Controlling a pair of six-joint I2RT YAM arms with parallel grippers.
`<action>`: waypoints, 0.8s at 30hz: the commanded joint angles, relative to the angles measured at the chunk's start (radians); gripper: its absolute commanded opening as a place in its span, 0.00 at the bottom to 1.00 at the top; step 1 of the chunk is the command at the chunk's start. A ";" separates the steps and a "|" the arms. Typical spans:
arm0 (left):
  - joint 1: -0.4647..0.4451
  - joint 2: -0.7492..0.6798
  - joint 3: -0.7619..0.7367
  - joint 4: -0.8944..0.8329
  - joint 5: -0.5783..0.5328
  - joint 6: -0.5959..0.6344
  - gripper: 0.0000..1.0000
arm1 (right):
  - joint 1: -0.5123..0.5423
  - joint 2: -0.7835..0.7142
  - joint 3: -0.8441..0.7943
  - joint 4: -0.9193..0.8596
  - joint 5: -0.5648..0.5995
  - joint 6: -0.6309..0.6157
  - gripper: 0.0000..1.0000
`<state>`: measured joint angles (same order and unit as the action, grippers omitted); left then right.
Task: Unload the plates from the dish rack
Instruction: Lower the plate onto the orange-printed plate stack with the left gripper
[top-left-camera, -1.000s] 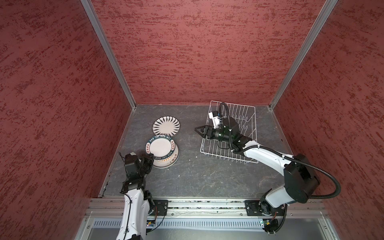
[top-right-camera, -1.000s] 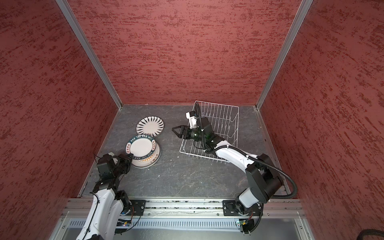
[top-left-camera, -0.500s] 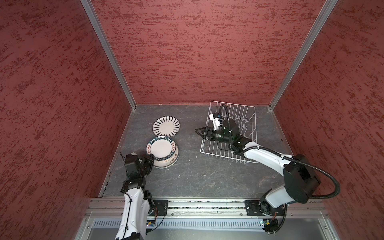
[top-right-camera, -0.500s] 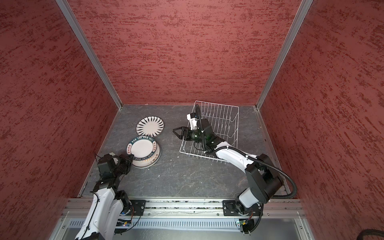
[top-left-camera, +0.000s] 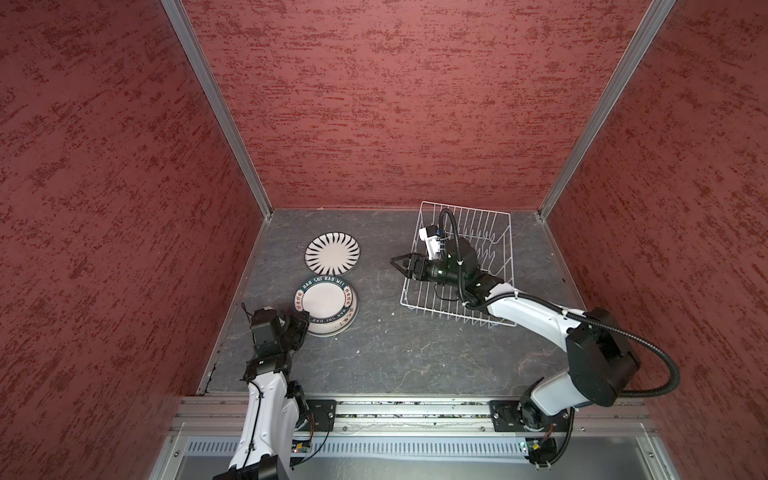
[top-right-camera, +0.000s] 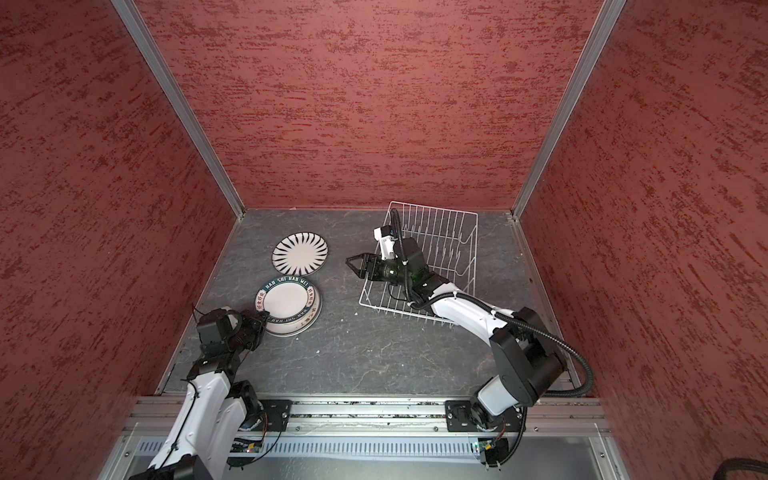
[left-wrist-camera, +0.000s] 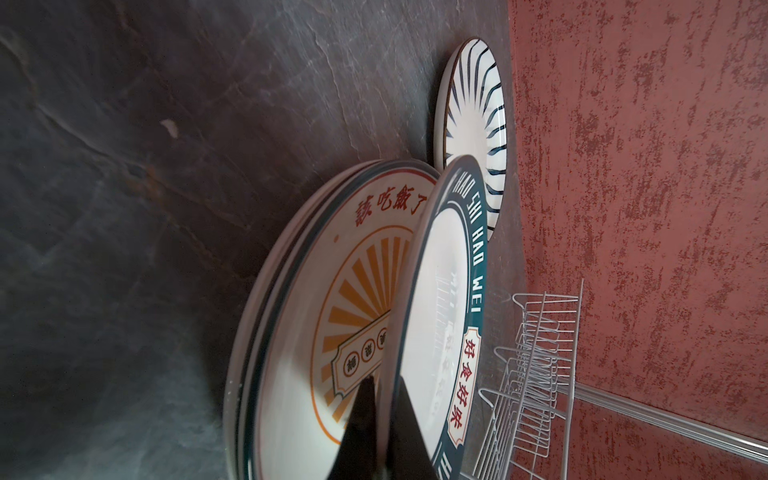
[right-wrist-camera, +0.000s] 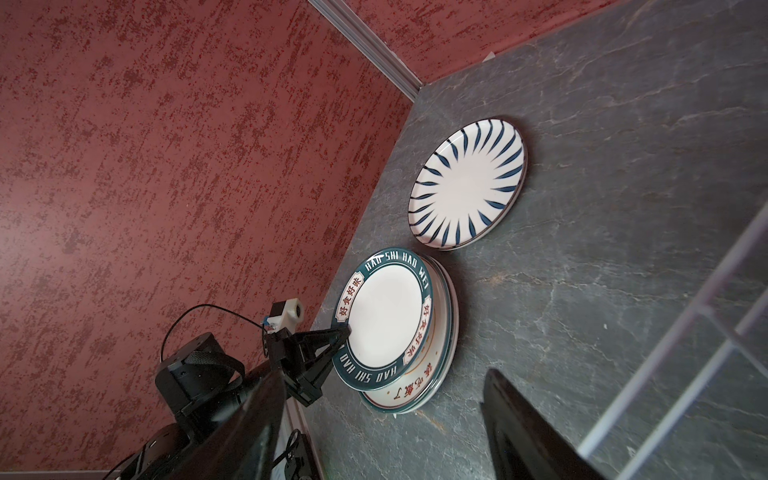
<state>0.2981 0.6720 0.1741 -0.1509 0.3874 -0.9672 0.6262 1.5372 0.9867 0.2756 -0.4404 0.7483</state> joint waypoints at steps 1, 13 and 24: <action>0.006 -0.004 -0.001 0.042 0.012 0.025 0.00 | -0.003 0.003 -0.003 0.021 0.022 0.010 0.76; 0.006 0.030 -0.015 0.059 -0.001 0.040 0.00 | -0.003 0.001 -0.006 0.014 0.041 0.009 0.76; 0.006 0.045 -0.024 0.064 -0.013 0.056 0.00 | -0.003 0.007 0.013 0.002 0.058 0.005 0.76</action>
<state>0.2981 0.7197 0.1623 -0.1257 0.3824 -0.9333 0.6262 1.5375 0.9867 0.2714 -0.4114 0.7513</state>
